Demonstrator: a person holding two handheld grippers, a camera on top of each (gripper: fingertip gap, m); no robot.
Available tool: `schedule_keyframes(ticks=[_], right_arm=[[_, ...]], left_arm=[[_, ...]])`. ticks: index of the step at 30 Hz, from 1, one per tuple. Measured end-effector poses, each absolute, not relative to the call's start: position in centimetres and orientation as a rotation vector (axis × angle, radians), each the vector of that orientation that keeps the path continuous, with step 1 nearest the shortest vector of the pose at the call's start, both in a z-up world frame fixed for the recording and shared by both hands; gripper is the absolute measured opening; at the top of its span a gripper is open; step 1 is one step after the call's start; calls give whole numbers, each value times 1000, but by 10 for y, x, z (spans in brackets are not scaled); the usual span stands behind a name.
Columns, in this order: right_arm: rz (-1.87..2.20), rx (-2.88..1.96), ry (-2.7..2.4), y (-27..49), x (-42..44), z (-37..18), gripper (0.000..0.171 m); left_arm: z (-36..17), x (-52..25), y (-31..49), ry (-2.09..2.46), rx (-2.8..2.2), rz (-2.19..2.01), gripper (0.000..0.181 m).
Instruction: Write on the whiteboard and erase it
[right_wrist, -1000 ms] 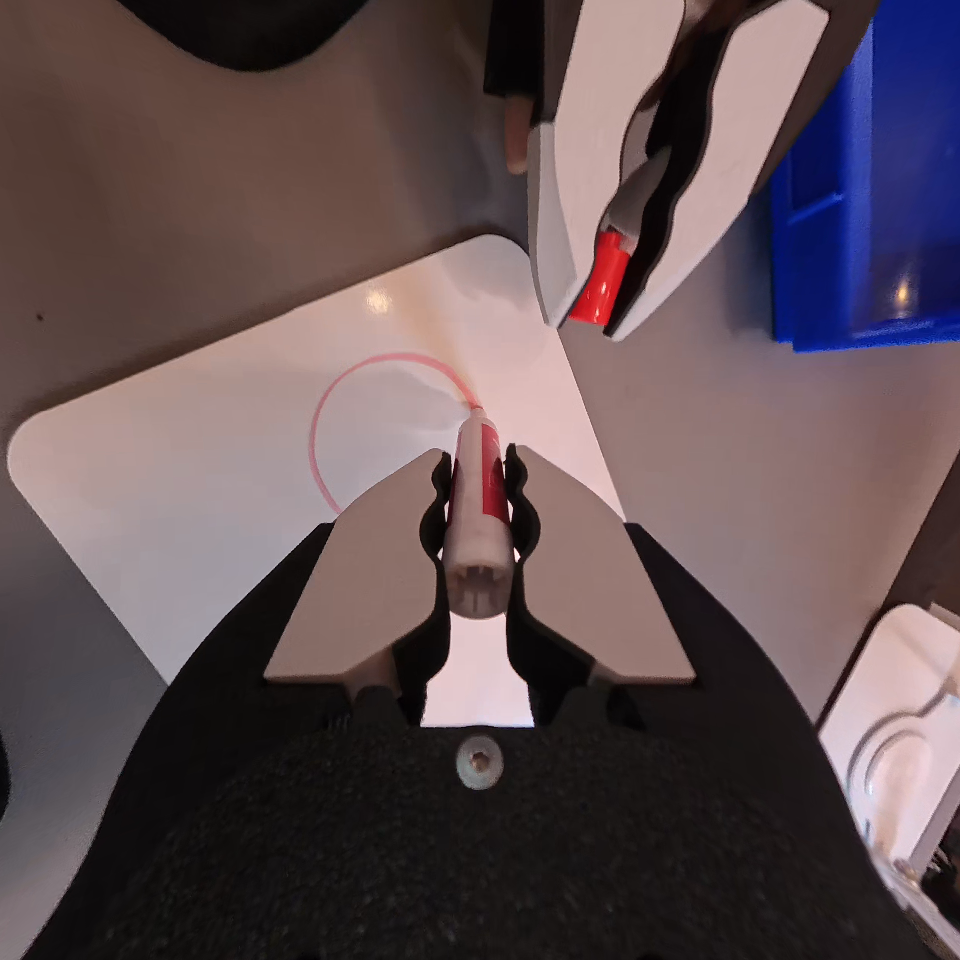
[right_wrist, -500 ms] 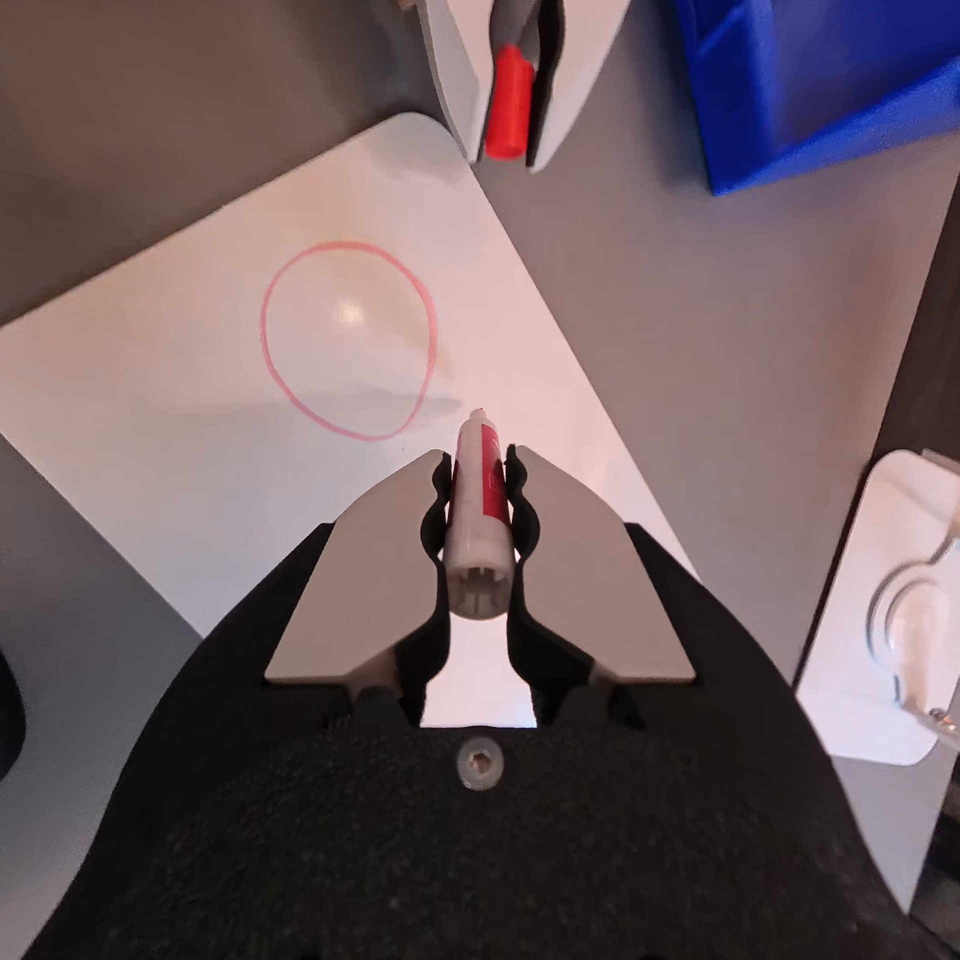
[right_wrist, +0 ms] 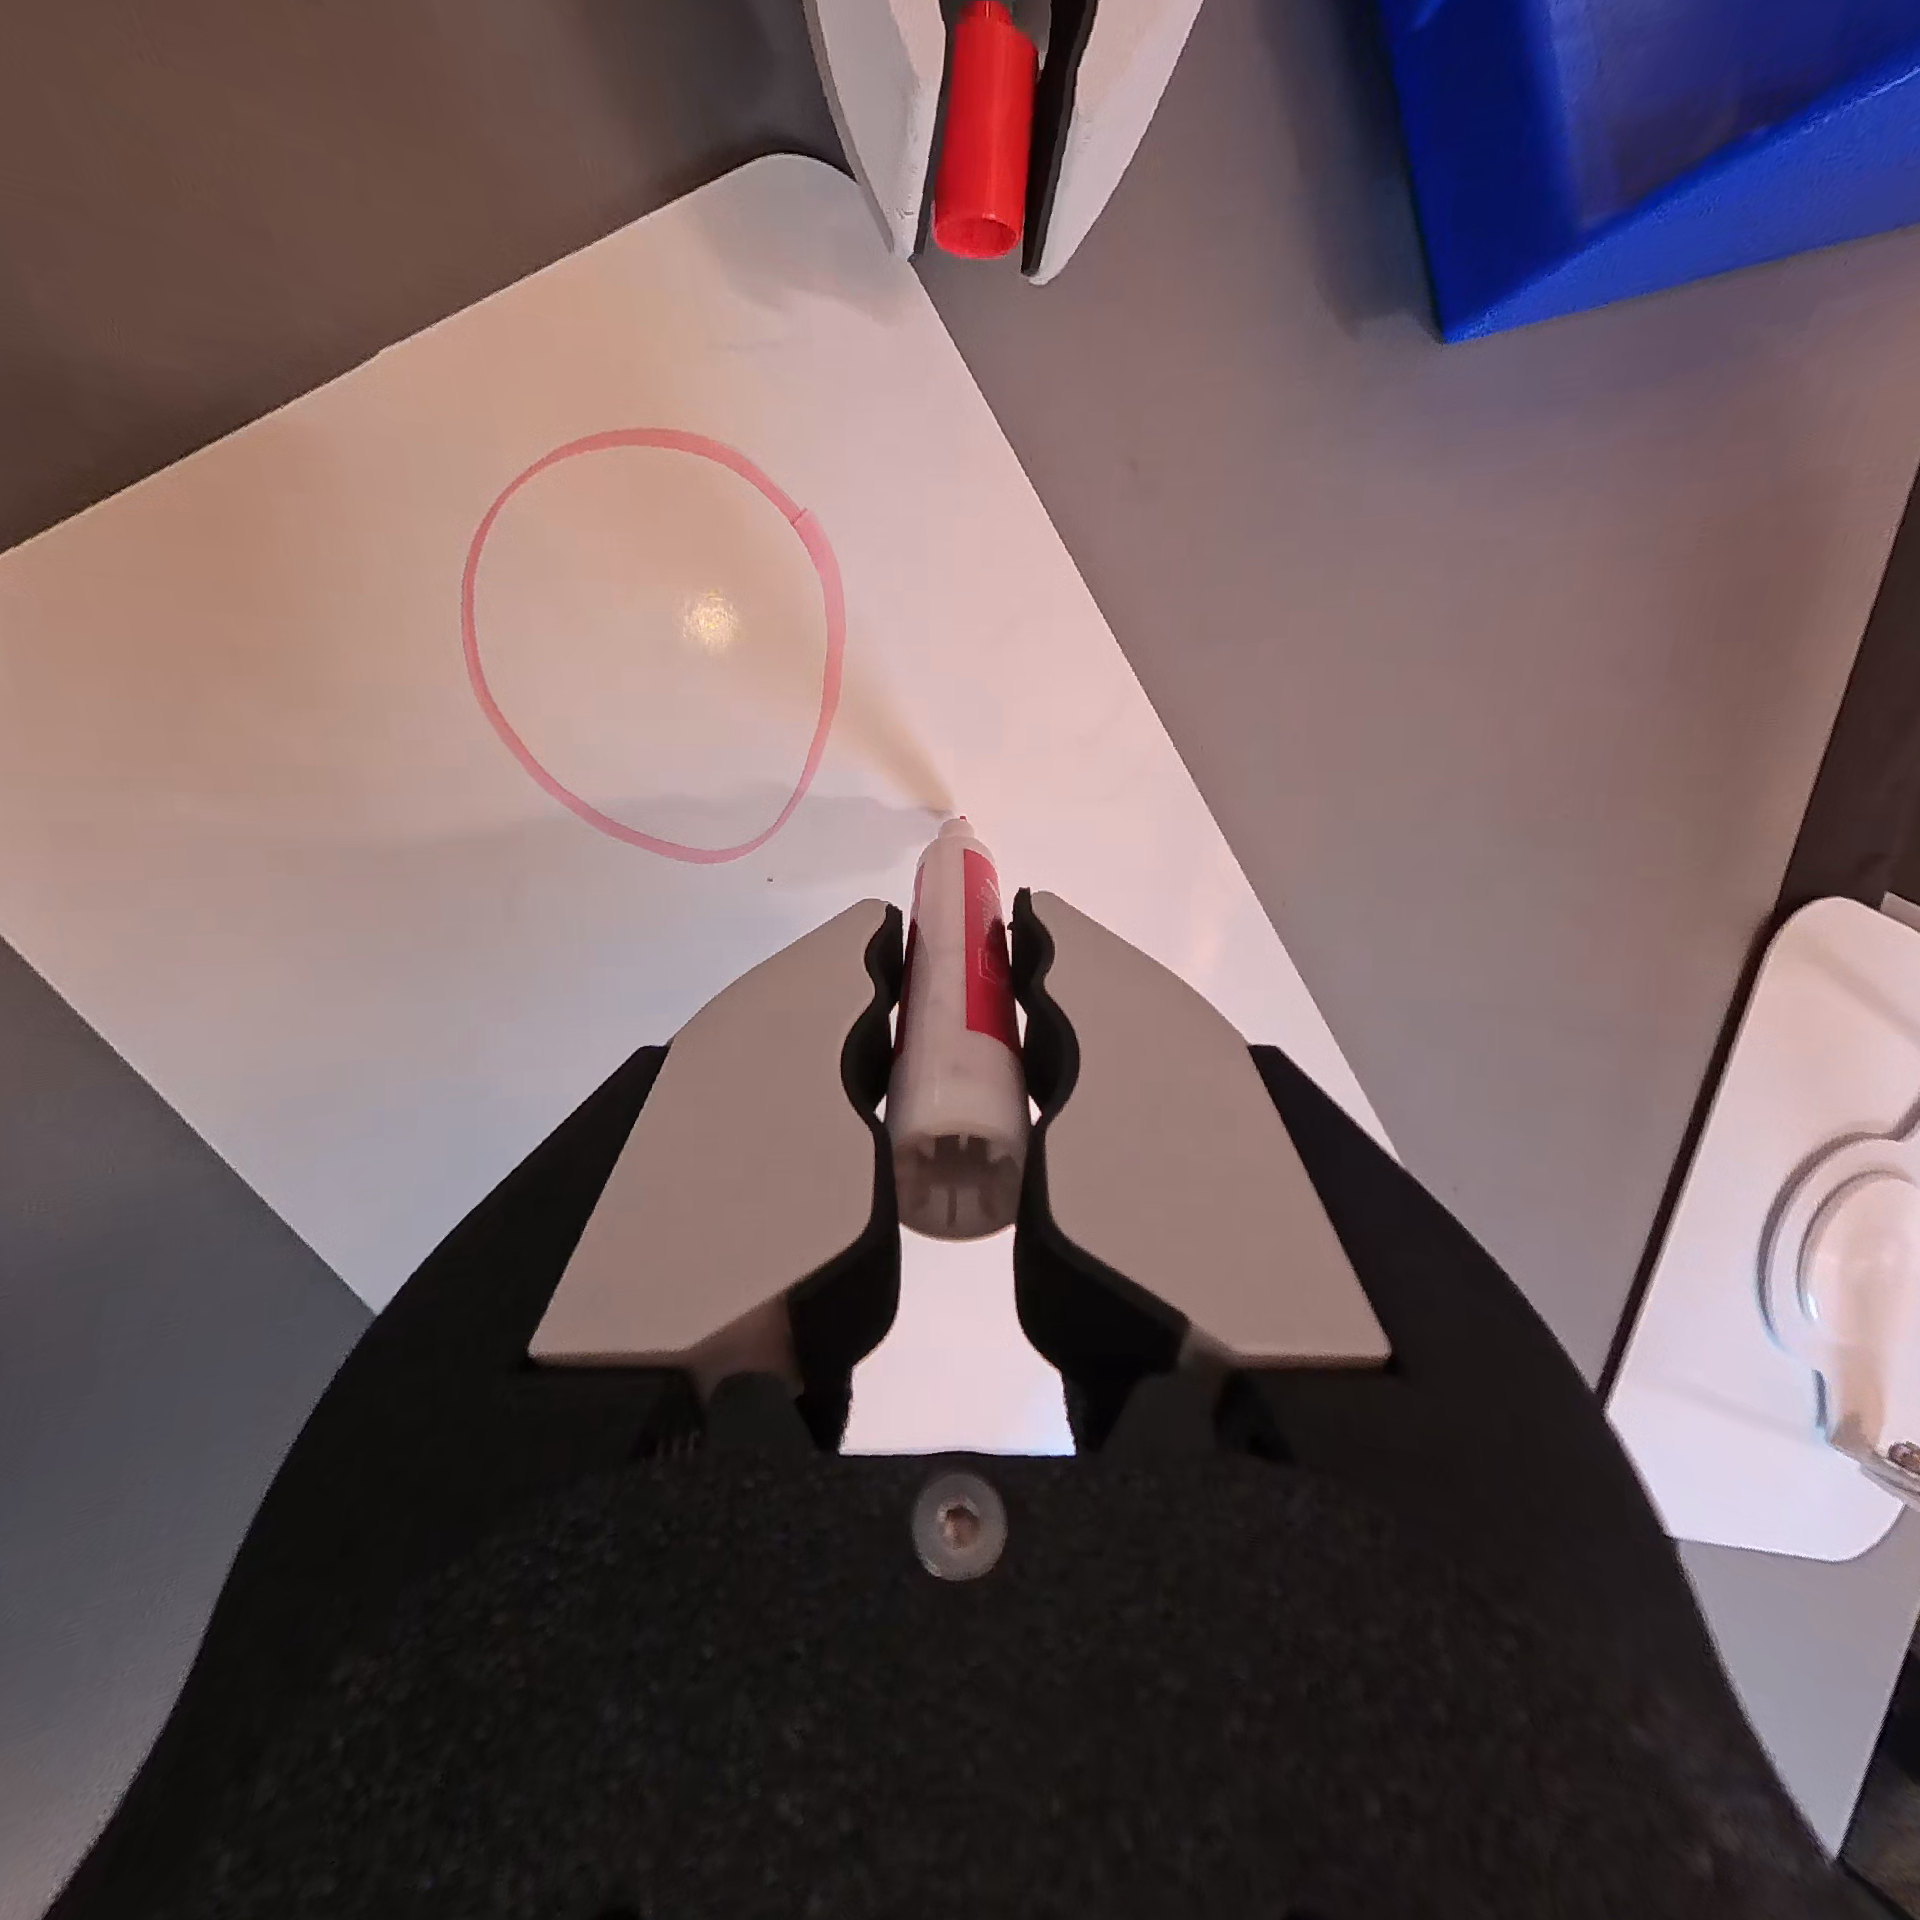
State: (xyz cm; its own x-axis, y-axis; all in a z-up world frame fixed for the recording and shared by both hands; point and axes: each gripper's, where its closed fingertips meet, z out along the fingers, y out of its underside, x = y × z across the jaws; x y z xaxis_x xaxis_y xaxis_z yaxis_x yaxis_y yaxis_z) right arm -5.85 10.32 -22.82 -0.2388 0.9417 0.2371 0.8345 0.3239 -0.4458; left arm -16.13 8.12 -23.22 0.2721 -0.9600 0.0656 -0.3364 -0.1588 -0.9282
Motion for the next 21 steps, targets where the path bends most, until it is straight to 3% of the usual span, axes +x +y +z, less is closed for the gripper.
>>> schedule_keyframes(ticks=[21], right_arm=[[312, -1537, -2153, 104, -68, -226, 21]], left_arm=[[-233, -160, 80, 1209, -1670, -904, 19]])
